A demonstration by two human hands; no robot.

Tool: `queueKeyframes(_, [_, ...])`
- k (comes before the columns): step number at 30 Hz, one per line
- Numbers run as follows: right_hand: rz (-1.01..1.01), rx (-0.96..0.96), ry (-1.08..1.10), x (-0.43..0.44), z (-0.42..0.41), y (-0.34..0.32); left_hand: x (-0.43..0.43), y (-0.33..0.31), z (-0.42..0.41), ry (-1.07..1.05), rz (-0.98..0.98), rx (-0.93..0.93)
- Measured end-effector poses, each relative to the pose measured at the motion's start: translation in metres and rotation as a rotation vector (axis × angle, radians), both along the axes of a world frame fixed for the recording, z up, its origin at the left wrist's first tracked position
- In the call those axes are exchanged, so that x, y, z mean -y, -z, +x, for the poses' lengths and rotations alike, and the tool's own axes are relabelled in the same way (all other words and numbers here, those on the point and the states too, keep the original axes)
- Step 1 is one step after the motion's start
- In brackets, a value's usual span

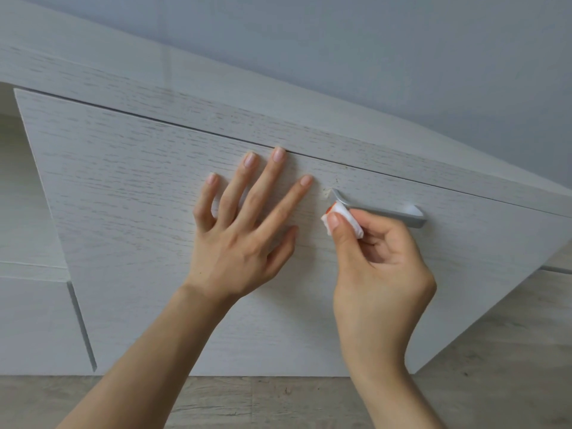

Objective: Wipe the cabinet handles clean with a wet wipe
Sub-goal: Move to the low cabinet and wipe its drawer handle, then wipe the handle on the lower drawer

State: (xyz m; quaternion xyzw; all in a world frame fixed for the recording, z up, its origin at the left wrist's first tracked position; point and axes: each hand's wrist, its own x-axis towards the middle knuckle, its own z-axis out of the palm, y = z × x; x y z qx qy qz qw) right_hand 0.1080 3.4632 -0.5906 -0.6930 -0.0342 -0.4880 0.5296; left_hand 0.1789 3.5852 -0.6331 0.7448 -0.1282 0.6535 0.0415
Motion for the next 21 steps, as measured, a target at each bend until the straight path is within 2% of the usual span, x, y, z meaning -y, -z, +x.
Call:
queueKeyframes(11, [0.232, 0.02, 0.095, 0.036, -0.003, -0.009, 0.0, -0.001, -0.002, -0.022, 0.01, -0.036])
queueKeyframes(17, [0.281, 0.001, 0.192, 0.073, 0.001, -0.02, -0.001, -0.001, -0.008, -0.054, 0.024, -0.089])
queueKeyframes(21, [0.23, 0.058, 0.123, 0.066, -0.008, -0.022, -0.008, -0.003, -0.019, -0.059, 0.073, -0.157])
